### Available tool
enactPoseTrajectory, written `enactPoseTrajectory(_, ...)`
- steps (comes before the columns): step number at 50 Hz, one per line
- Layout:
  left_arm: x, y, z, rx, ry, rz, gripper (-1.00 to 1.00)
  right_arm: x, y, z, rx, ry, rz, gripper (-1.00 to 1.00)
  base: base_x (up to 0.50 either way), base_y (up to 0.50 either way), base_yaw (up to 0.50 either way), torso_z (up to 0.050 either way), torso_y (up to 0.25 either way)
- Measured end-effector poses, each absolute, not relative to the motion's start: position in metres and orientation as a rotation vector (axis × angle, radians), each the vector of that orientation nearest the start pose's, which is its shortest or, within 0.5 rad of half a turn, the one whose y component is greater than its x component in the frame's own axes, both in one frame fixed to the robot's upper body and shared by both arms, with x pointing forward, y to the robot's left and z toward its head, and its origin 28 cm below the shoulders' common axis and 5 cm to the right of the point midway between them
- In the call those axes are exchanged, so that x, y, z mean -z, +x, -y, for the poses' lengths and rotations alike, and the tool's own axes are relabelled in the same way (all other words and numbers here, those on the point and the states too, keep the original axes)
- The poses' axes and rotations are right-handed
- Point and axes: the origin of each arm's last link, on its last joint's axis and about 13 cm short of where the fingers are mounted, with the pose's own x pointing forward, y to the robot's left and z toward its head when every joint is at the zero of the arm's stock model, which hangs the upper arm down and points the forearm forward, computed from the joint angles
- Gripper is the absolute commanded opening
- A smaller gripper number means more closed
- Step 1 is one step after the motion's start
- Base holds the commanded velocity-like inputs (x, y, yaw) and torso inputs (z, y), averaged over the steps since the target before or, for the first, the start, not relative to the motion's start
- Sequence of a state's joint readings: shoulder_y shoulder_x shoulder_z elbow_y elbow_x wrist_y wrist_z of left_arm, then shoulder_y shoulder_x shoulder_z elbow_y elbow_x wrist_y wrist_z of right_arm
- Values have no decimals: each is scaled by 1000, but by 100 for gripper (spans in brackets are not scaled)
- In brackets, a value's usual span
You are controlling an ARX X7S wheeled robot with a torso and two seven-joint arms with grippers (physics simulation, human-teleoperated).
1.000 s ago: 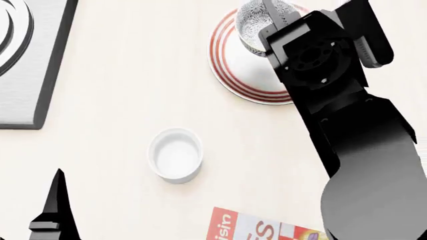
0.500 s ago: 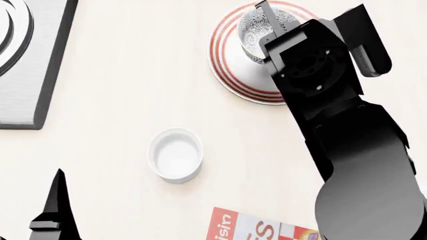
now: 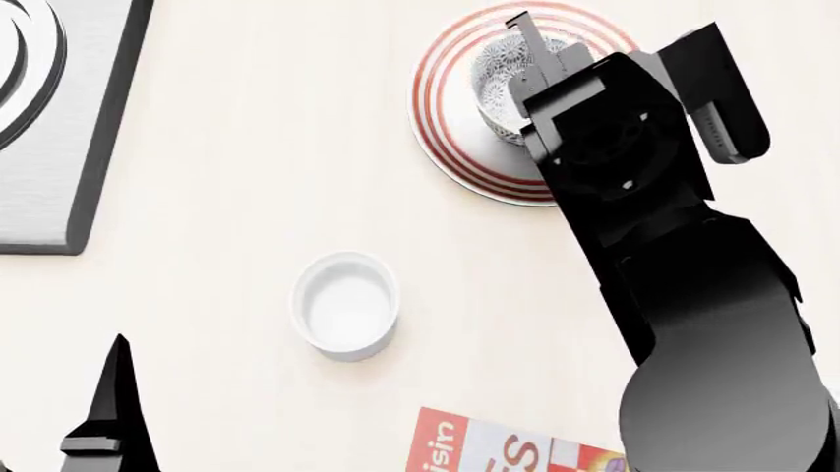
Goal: Pick the akita bowl on the cookies box and place it on the plate.
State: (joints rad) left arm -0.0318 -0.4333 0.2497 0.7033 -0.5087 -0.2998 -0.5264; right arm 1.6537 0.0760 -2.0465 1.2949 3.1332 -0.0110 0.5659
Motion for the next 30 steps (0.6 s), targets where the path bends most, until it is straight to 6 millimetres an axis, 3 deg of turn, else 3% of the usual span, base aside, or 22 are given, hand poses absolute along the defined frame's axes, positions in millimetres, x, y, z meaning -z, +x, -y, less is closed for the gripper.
enactPoseTrajectory(30, -135, 179, -204, 27, -133, 227, 100, -295, 435, 76, 367, 988, -391, 100, 0, 0, 0, 0, 0)
